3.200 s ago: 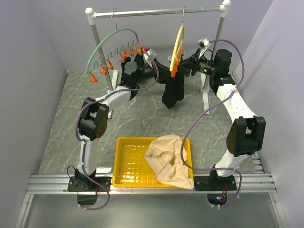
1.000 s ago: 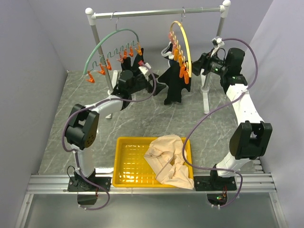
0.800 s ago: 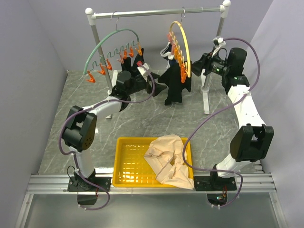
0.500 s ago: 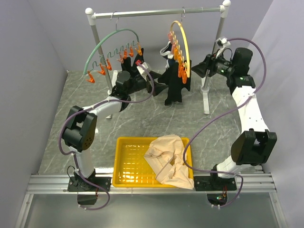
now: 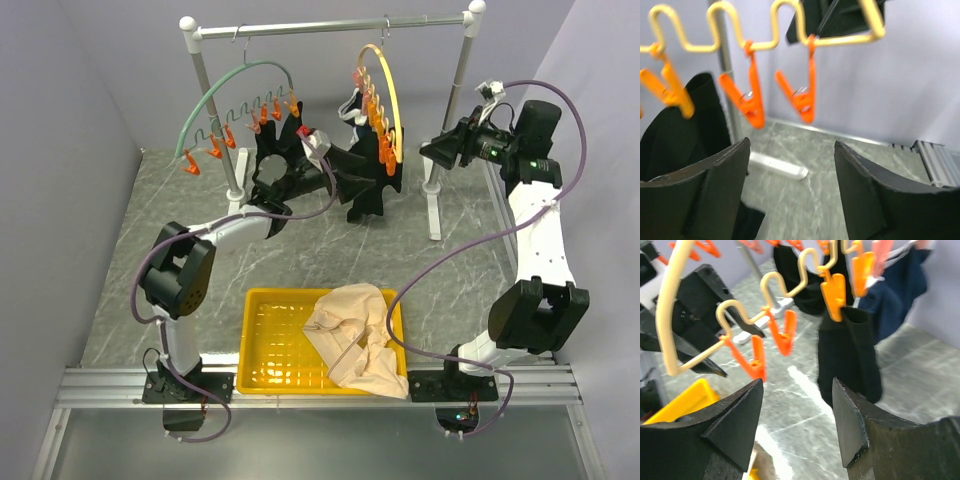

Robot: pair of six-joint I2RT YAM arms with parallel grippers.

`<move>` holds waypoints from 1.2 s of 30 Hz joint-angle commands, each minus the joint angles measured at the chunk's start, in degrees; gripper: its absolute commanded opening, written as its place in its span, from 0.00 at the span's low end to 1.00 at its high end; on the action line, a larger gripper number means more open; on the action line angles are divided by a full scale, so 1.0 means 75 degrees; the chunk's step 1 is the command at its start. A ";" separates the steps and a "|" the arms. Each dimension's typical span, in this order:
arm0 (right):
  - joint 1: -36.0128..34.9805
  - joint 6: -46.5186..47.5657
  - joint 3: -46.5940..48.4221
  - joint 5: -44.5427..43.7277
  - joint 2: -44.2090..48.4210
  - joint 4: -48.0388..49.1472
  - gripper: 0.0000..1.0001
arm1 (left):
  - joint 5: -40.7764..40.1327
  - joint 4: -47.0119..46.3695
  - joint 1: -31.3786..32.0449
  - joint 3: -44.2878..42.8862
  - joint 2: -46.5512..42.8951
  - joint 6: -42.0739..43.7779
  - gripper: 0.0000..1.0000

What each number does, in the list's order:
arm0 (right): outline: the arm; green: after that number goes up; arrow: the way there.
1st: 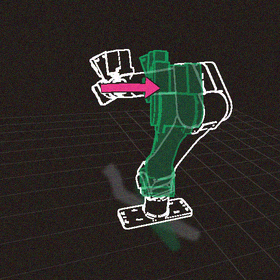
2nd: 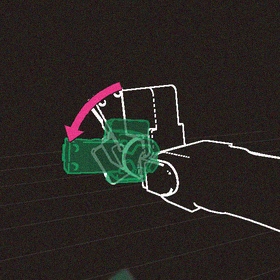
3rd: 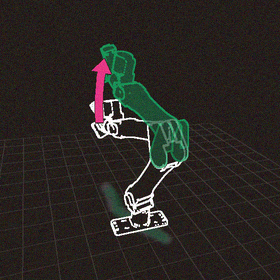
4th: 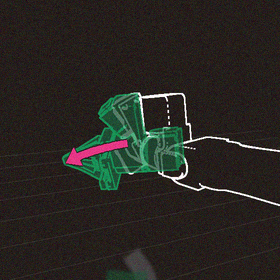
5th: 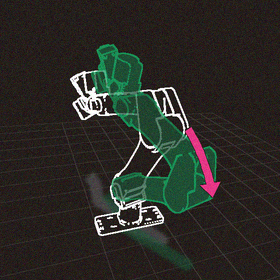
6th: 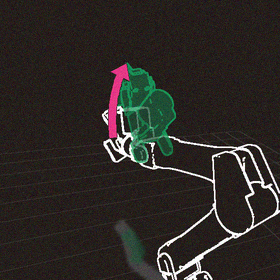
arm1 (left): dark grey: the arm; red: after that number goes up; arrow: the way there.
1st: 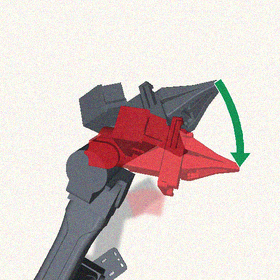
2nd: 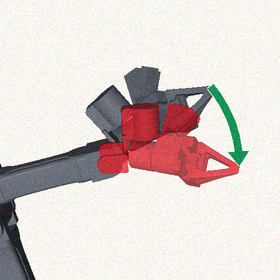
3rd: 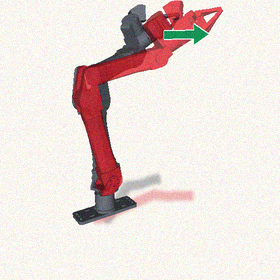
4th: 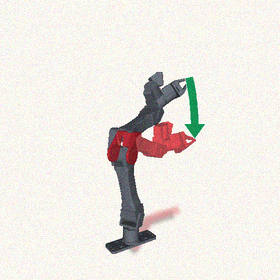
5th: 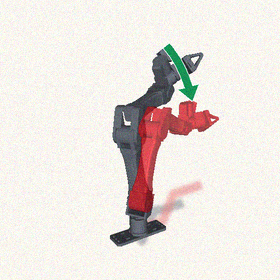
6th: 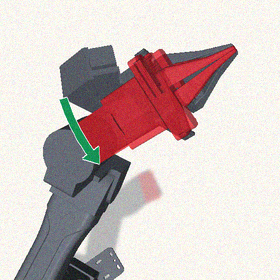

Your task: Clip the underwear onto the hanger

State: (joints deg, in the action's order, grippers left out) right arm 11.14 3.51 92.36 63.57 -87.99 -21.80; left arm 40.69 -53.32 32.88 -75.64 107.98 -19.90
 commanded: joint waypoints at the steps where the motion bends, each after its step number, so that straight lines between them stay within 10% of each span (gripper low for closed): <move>1: -0.0055 -0.0642 -0.0220 0.0665 0.0270 0.0889 0.64 | 0.0025 -0.0777 0.0209 -0.0602 0.0227 -0.0522 0.72; 17: -0.0395 -0.0738 -0.0443 0.0840 0.0235 0.1524 0.59 | -0.0468 -0.0438 0.0654 -0.1774 0.1094 -0.0780 0.66; 36: -0.0805 0.0142 -0.0279 0.1567 -0.0233 0.1161 0.77 | -0.0164 -0.0696 0.0631 -0.1903 0.1258 -0.0897 0.55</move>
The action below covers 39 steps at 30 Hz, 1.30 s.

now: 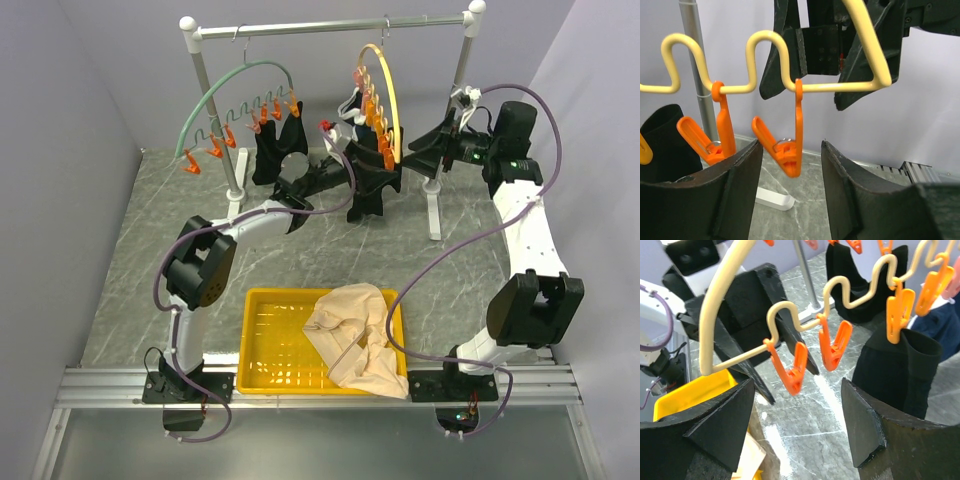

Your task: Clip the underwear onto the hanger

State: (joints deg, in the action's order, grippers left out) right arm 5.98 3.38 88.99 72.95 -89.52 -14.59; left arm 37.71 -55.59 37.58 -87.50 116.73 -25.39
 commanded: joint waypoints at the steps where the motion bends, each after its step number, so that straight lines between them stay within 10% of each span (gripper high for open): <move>1: -0.0129 0.0171 0.0170 0.0328 -0.0053 0.0234 0.77 | 0.0256 -0.0404 -0.0007 -0.0333 0.0093 -0.0166 0.55; 39: -0.0516 0.0382 0.0416 0.0926 -0.0662 0.0796 0.77 | 0.1241 -0.0674 -0.0253 -0.0942 0.0597 -0.0810 0.20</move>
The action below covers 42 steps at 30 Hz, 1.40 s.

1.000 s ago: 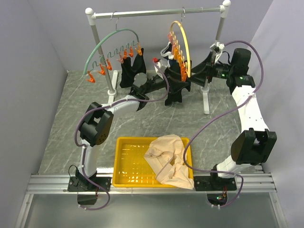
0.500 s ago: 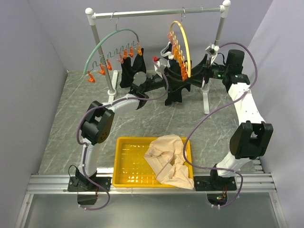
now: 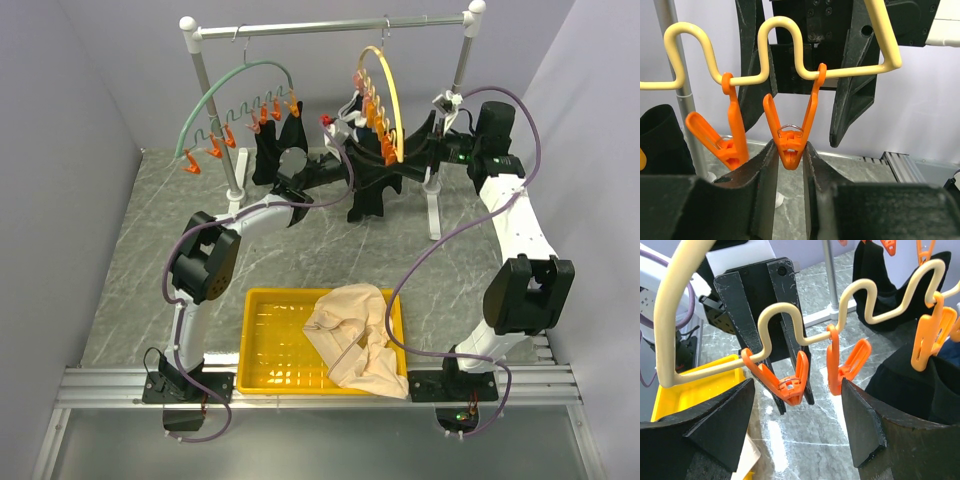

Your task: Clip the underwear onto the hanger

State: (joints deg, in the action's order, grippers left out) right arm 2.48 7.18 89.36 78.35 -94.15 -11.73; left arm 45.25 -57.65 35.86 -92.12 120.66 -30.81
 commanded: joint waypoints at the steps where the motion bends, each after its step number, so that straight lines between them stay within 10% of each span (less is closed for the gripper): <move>1: -0.0061 -0.0172 0.0355 0.0195 -0.0056 0.0519 0.77 | 0.0270 -0.0411 -0.0035 -0.0339 0.0095 -0.0099 0.19; 18: -0.0167 -0.1367 -0.0032 0.0522 0.0026 0.1868 0.60 | 0.0493 -0.0470 -0.0035 -0.0362 0.0154 -0.0252 0.07; 28: -0.0026 -0.0137 0.0202 0.0640 0.0143 0.0204 0.53 | 0.0575 -0.0493 -0.0046 -0.0292 0.0142 -0.0252 0.04; 42: -0.0202 -0.2258 -0.0360 0.0827 0.0108 0.2818 0.46 | 0.0927 -0.0798 -0.0070 -0.0374 0.0271 -0.0579 0.02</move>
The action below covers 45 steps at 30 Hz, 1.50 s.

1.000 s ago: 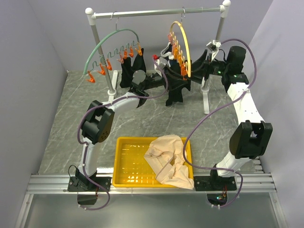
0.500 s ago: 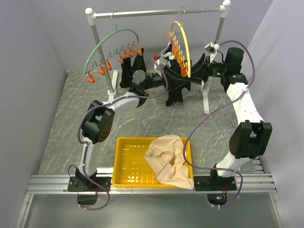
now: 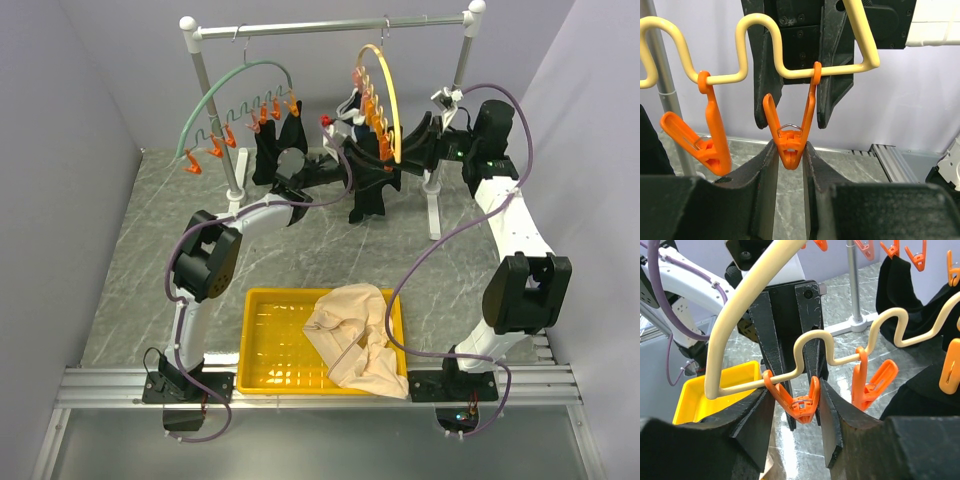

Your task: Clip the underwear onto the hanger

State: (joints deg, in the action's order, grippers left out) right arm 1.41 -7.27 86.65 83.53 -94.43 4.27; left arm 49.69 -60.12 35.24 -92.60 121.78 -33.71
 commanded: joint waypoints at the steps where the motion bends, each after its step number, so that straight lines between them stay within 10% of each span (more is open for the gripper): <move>1: -0.0059 -0.0309 0.0013 0.0183 0.0134 0.0603 0.45 | 0.0347 -0.0504 0.0023 -0.0322 0.0134 -0.0239 0.02; 11: -0.0071 -0.0366 0.0141 0.0347 0.0041 0.0462 0.18 | 0.0382 -0.0492 0.0012 -0.0462 0.0263 -0.0391 0.06; 14: -0.0071 -0.0426 0.0247 0.0383 -0.0030 0.0403 0.00 | 0.0336 -0.0364 0.0000 -0.0369 0.0181 -0.0310 0.30; 23: -0.0047 -0.0589 0.0224 0.0312 -0.0030 0.0578 0.00 | -0.0062 0.0128 -0.0152 0.0766 -0.0649 0.0497 0.73; 45: -0.0071 -0.0812 0.0130 0.0148 0.0064 0.0754 0.00 | -0.1047 -0.0199 0.0023 -0.0075 -0.0440 0.0277 0.65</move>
State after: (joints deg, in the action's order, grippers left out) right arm 1.34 -12.67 86.67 84.71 -94.98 8.01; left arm 43.57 -58.94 35.00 -89.93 118.98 -30.44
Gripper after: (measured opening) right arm 0.334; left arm 0.662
